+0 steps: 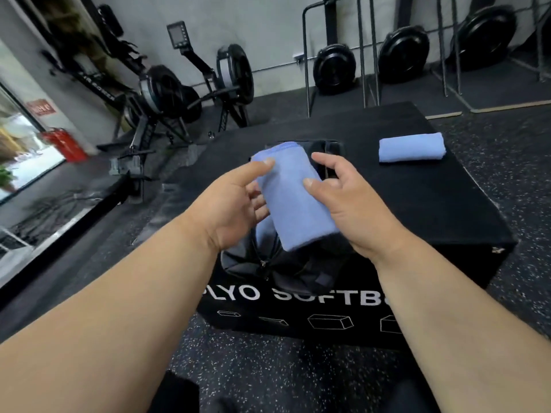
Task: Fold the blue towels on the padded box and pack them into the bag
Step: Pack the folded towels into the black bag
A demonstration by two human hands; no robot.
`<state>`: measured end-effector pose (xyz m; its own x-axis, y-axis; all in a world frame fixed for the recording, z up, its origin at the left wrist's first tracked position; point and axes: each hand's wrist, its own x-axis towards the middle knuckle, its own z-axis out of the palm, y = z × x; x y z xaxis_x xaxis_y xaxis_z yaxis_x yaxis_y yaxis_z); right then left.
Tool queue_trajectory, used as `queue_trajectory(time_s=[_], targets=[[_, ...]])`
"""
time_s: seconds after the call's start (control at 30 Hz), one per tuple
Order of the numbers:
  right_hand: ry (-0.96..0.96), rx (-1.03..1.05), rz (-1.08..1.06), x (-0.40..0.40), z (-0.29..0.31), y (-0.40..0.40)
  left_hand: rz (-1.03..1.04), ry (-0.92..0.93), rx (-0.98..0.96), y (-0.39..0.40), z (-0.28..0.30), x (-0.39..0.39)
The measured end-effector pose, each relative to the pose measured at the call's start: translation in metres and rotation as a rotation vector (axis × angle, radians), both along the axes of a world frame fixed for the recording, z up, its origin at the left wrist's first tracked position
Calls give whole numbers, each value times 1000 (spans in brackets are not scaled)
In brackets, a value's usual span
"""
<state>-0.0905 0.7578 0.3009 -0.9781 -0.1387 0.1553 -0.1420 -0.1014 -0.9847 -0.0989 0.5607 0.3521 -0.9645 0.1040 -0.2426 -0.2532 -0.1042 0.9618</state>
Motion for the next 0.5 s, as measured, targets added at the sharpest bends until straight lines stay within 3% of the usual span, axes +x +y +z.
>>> queue_trajectory(time_s=[0.13, 0.33, 0.5], targets=[[-53, 13, -21, -1, -6, -29, -45, -93, 18, -7, -29, 23], [69, 609, -167, -22, -10, -27, 162, -43, -107, -29, -44, 12], [136, 1142, -198, -27, -2, -23, 163, -39, -241, -36, -52, 3]])
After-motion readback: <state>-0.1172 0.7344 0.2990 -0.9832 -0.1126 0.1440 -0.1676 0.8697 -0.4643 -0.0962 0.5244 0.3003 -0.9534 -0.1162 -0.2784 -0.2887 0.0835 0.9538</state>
